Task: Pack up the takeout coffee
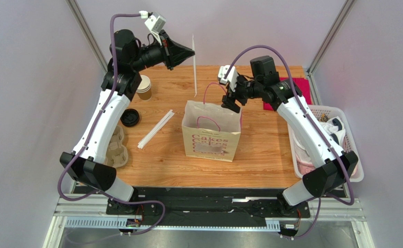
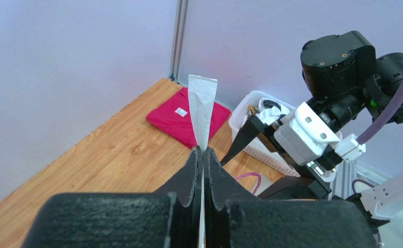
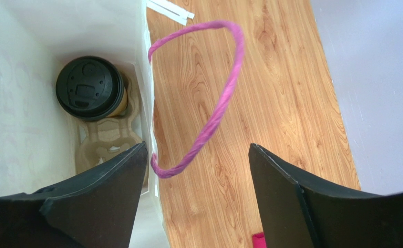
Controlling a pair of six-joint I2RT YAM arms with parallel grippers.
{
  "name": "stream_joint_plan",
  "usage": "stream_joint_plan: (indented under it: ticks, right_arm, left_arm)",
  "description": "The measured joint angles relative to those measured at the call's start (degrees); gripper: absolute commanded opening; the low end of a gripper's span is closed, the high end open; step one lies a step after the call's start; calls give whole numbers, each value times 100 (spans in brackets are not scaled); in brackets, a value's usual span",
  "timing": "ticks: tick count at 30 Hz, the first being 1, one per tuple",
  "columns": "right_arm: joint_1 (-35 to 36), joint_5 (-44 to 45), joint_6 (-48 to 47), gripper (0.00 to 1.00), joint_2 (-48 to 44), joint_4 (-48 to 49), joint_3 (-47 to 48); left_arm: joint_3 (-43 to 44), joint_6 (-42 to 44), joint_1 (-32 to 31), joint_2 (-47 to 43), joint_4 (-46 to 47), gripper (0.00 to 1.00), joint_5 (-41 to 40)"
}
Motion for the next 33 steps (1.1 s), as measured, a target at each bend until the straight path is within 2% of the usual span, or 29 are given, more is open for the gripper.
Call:
stream_joint_plan:
  ticks: [8,19,26,33]
  right_arm:
    - [0,2,693,81,-31,-11,682]
    - [0,-243,2618,69,162,942,2767]
    - [17,-564,3724,60,549,1609,3117]
    - [129,-721,4953,53,1016,2170,3567]
  left_arm:
    - [15,-20,-2,-31,-4,0,24]
    - [15,-518,-28,-247,339,0,116]
    - [-227,-1110,-33,-592,892,0,74]
    - [-815,-1272,-153,-1078,1143,0,28]
